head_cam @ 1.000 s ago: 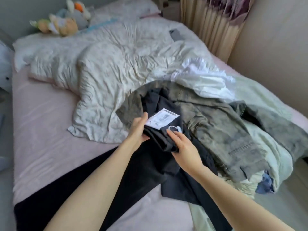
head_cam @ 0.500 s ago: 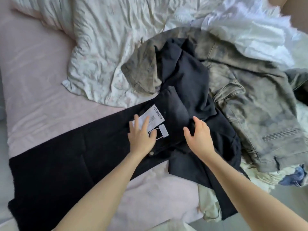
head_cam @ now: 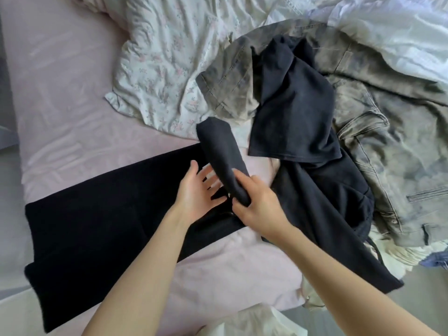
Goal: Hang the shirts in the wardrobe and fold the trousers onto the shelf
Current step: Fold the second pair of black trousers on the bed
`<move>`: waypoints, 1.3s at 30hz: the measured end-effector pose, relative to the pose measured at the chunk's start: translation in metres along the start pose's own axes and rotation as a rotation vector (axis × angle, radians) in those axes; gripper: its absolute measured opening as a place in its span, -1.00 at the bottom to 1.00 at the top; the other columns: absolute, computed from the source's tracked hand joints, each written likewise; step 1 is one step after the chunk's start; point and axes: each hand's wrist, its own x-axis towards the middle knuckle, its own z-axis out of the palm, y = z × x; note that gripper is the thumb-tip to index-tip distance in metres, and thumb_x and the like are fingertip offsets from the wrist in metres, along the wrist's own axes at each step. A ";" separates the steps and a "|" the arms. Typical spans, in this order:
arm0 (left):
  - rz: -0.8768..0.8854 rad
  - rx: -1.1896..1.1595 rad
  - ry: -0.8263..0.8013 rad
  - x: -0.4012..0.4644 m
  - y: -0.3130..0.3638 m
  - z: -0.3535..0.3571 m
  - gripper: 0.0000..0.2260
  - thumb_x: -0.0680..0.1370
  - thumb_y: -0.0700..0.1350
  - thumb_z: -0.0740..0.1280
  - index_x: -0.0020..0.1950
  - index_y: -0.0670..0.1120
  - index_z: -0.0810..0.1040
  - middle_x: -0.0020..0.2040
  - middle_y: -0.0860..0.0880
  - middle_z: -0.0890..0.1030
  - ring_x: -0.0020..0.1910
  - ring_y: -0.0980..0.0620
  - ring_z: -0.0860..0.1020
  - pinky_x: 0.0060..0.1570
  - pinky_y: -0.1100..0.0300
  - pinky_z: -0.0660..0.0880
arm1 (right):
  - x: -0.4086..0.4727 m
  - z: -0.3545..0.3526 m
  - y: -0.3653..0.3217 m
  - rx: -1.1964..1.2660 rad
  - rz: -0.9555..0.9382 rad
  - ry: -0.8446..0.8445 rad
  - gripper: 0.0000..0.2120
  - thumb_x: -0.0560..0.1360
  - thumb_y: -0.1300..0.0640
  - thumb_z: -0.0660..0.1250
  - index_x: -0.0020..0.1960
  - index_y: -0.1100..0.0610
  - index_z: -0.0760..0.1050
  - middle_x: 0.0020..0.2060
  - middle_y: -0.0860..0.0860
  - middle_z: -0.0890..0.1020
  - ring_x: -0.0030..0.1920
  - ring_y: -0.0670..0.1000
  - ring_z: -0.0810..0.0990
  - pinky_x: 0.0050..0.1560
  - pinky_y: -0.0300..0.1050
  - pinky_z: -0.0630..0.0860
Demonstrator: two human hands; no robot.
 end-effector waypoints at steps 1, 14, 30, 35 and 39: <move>0.007 -0.105 -0.018 -0.013 0.003 -0.018 -0.40 0.53 0.34 0.04 0.31 -0.05 0.49 0.25 -0.16 0.55 0.30 -0.17 0.46 0.29 -0.16 0.33 | -0.006 0.011 -0.010 -0.061 -0.052 -0.047 -0.38 0.38 0.11 0.32 0.42 -0.04 0.28 -0.02 0.05 0.46 0.07 0.11 0.44 0.05 0.00 0.45; 0.075 0.450 0.697 -0.060 -0.028 -0.163 -0.42 0.52 -0.17 0.34 0.48 -0.08 0.17 0.38 -0.14 0.37 0.26 -0.15 0.43 0.26 -0.03 0.39 | -0.005 0.122 -0.019 -0.150 0.225 0.023 -0.56 0.51 0.15 0.27 0.35 0.25 0.34 0.23 0.20 0.45 0.28 0.21 0.36 0.29 -0.01 0.28; 0.217 0.781 0.266 -0.048 -0.036 -0.108 -0.55 0.60 0.22 -0.02 0.47 0.32 -0.05 0.53 0.13 -0.23 0.48 0.00 -0.33 0.42 -0.08 -0.26 | 0.031 0.085 -0.061 0.030 0.231 0.074 -0.89 0.43 0.15 0.33 -0.09 0.07 0.41 -0.28 -0.15 0.53 -0.24 -0.12 0.50 -0.26 -0.28 0.40; 0.121 0.154 -0.088 -0.052 -0.002 -0.083 -0.51 0.60 0.26 -0.07 0.47 0.10 0.24 0.49 0.04 0.24 0.44 0.07 0.20 0.41 0.06 0.12 | 0.021 0.046 -0.097 -0.384 0.056 0.274 -0.86 0.46 0.12 0.30 0.01 0.10 0.45 -0.20 -0.14 0.46 -0.22 -0.10 0.42 -0.26 -0.22 0.26; 0.126 -0.206 0.014 -0.071 0.022 -0.110 -0.48 0.59 0.27 -0.04 0.40 0.02 0.36 0.35 -0.06 0.45 0.32 -0.13 0.41 0.35 -0.14 0.26 | 0.001 0.083 -0.118 -0.526 -0.013 0.066 -0.75 0.45 0.05 0.31 0.07 0.14 0.53 -0.08 0.06 0.50 0.01 0.10 0.47 -0.12 -0.07 0.37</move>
